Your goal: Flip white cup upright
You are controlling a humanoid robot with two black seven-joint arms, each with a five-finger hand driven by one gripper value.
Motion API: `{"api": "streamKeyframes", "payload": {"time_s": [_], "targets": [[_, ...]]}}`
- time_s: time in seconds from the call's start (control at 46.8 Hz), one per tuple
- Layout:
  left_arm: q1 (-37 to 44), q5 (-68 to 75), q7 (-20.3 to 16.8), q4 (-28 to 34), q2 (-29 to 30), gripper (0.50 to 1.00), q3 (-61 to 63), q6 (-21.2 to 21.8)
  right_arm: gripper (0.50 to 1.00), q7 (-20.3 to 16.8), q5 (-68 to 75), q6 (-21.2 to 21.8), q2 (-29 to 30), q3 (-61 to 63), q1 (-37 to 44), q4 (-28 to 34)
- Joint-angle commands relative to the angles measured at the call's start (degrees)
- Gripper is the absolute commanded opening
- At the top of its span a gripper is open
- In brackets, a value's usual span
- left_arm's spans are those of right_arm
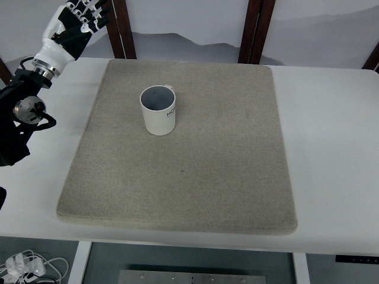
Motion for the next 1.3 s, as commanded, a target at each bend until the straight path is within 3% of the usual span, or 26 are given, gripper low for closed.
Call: {"api": "streamKeyframes", "payload": {"time_s": [0.0,0.064,0.171,0.32,0.449,0.769,1.047,1.282], "targets": [[-0.1,-6.9,0.0,0.0,0.0,1.000,-0.1,-0.1,0.952,0.0,0.0,0.0,0.0,0.0,0.0,0.0],[-0.2,-11.5,3.0,0.1,-0.1,1.000,-0.1,0.1,0.952,0.0,0.0,0.0,0.0,0.0,0.0,0.0],[-0.6,-19.0,11.1,0.2,-0.1,1.000,-0.2,1.6,0.952,0.0,0.1,0.2,0.0,0.4,0.0,0.0],[-1.5,-26.8,21.9,1.1,-0.5,1.000,-0.2,10.0,0.952,0.0,0.2,0.4,0.0,0.2,0.0,0.1],[-2.1,-28.3,25.9,1.2,-1.1,1.000,-1.0,13.4,0.952,0.0,0.3,0.4,0.0,0.2,-0.1,0.0],[-1.7,-29.2,31.3,5.7,-7.0,1.000,-14.1,13.2,0.952,0.1,0.2,0.5,0.0,0.1,-0.3,0.1],[-1.7,-29.5,31.2,5.8,-11.7,1.000,-14.6,12.7,0.952,0.3,0.3,0.5,0.0,0.5,-0.3,0.1],[-1.9,-29.4,30.9,5.8,-12.3,1.000,-15.7,12.7,0.952,0.3,0.4,0.6,0.0,0.6,-0.2,0.2]]}}
